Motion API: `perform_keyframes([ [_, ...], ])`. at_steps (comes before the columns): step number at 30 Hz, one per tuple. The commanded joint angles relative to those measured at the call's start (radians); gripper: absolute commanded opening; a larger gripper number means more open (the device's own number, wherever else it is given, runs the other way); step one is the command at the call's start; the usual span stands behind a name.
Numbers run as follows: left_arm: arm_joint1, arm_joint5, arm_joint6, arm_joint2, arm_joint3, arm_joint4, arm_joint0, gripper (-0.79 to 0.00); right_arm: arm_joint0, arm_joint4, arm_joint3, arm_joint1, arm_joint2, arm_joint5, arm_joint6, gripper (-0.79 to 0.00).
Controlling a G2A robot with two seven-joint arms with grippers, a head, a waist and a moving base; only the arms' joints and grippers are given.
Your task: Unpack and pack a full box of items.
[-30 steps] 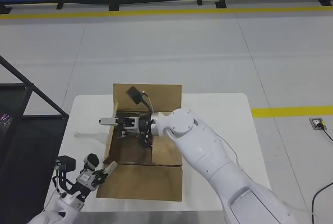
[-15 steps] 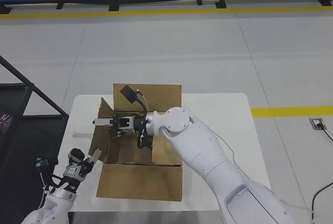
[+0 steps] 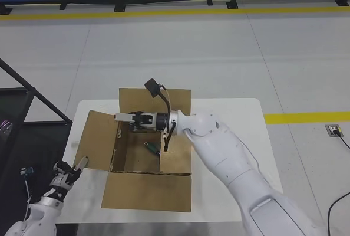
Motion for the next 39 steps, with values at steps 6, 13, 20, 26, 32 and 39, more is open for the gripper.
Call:
perform_keyframes([
  [6, -0.015, 0.021, -0.051, 0.089, 0.129, 0.052, -0.119, 0.0, -0.189, -0.128, -0.389, 0.072, 0.08, 0.055, 0.012, 0.0],
  [13, -0.024, -0.004, -0.057, 0.105, 0.179, 0.062, -0.154, 0.0, -0.257, -0.172, -0.516, 0.089, 0.104, 0.111, 0.005, 0.0],
  [20, -0.024, -0.053, -0.039, 0.03, 0.113, 0.013, -0.097, 0.0, -0.27, -0.185, -0.526, 0.091, 0.1, 0.121, -0.014, 0.0],
  [26, -0.023, -0.11, -0.02, -0.078, -0.01, -0.054, -0.003, 0.0, -0.286, -0.216, -0.577, 0.104, 0.099, 0.131, 0.01, 0.0],
  [32, -0.025, -0.235, -0.041, -0.192, -0.176, -0.162, 0.114, 0.0, -0.322, -0.267, -0.643, 0.127, 0.132, 0.158, 0.034, 0.0],
  [39, -0.024, -0.446, -0.22, -0.258, -0.356, -0.337, 0.235, 0.0, -0.522, -0.327, -0.893, 0.176, 0.263, 0.138, -0.016, 0.0],
])
